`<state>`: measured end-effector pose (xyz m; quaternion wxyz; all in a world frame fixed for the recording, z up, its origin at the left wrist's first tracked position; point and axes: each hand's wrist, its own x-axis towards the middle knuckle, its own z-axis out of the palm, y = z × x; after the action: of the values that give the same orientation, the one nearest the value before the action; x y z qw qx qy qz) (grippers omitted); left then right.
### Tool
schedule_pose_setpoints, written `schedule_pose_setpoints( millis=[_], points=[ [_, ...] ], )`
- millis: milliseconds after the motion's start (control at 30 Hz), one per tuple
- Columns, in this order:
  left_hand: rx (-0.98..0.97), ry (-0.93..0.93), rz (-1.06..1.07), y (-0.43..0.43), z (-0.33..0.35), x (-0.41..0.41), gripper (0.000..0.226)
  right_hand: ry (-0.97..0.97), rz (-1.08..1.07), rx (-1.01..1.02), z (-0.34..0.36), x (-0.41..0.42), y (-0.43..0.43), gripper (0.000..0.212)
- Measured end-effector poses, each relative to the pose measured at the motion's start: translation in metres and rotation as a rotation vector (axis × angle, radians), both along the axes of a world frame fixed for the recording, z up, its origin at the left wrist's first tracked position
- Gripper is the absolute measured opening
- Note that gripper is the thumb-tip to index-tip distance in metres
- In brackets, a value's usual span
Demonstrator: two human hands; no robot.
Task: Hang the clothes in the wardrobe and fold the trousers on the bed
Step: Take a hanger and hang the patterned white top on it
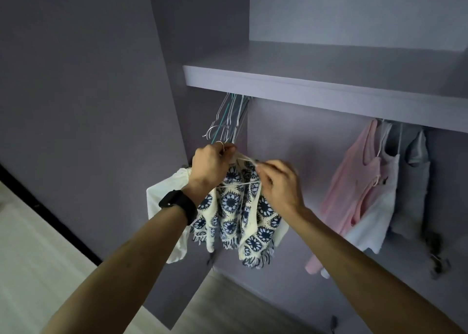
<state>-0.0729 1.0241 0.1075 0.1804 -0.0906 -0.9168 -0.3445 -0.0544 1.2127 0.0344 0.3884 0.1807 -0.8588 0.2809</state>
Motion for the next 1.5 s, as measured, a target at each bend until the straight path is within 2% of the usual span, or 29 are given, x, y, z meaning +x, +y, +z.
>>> schedule_pose_setpoints(
  millis=[100,200,233,300,333,400,467,567,700,767,833,900,1033,1133,1200,1300,1400,1500],
  points=[
    [-0.010,-0.031,-0.047,0.008,-0.001,0.002,0.021,-0.134,0.206,0.003,-0.004,0.013,-0.008,0.020],
    [0.025,-0.034,-0.058,0.013,-0.003,0.005,0.018,-0.121,-0.010,-0.187,0.003,0.007,0.014,0.033],
    [0.033,-0.038,-0.054,0.013,-0.003,0.006,0.019,-0.161,-0.101,-0.196,0.006,0.004,0.024,0.043],
    [0.039,-0.044,-0.046,0.011,-0.001,0.006,0.019,-0.297,-0.180,-0.057,0.011,-0.002,0.034,0.056],
    [0.051,-0.043,-0.044,0.012,0.000,0.005,0.019,-0.331,-0.183,0.031,0.013,-0.004,0.036,0.053],
    [0.062,-0.022,-0.033,0.016,0.000,0.005,0.018,-0.294,-0.170,0.109,0.017,-0.008,0.037,0.035],
    [0.037,0.010,-0.008,0.024,-0.004,0.007,0.018,-0.267,-0.183,0.129,0.022,-0.007,0.037,0.022],
    [0.025,0.016,0.037,0.033,-0.012,0.008,0.021,-0.220,-0.132,0.059,0.026,0.002,0.019,0.015],
    [-0.019,-0.046,0.045,0.034,-0.015,0.008,0.020,-0.354,-0.004,0.118,0.021,0.013,-0.007,0.022],
    [0.032,-0.073,0.039,0.025,-0.013,0.006,0.019,-0.421,-0.073,0.151,0.015,0.012,0.008,0.037],
    [0.037,-0.135,-0.005,0.011,-0.008,0.003,0.019,-0.430,-0.157,0.134,0.011,0.013,0.029,0.043],
    [-0.009,-0.202,-0.063,0.001,0.000,-0.002,0.019,-0.405,-0.133,0.145,0.011,0.008,0.044,0.048],
    [-0.060,-0.253,-0.174,-0.006,-0.001,-0.004,0.017,-0.488,0.055,0.319,0.010,-0.002,0.054,0.031],
    [-0.175,-0.240,-0.266,-0.003,-0.003,-0.010,0.012,-0.551,0.025,0.395,0.001,0.002,0.056,0.026],
    [-0.174,-0.247,-0.314,0.001,-0.006,-0.016,0.012,-0.575,0.006,0.345,-0.003,0.008,0.055,0.023],
    [-0.077,-0.285,-0.407,0.010,-0.015,-0.032,0.012,-0.600,0.031,0.232,-0.005,0.014,0.047,0.035],
    [-0.088,-0.299,-0.546,0.022,-0.026,-0.048,0.009,-0.626,0.001,0.214,-0.010,0.019,0.042,0.019],
    [-0.085,-0.249,-0.659,0.027,-0.040,-0.060,0.011,-0.628,-0.092,0.139,-0.014,0.030,0.036,0.015]
  ],
)
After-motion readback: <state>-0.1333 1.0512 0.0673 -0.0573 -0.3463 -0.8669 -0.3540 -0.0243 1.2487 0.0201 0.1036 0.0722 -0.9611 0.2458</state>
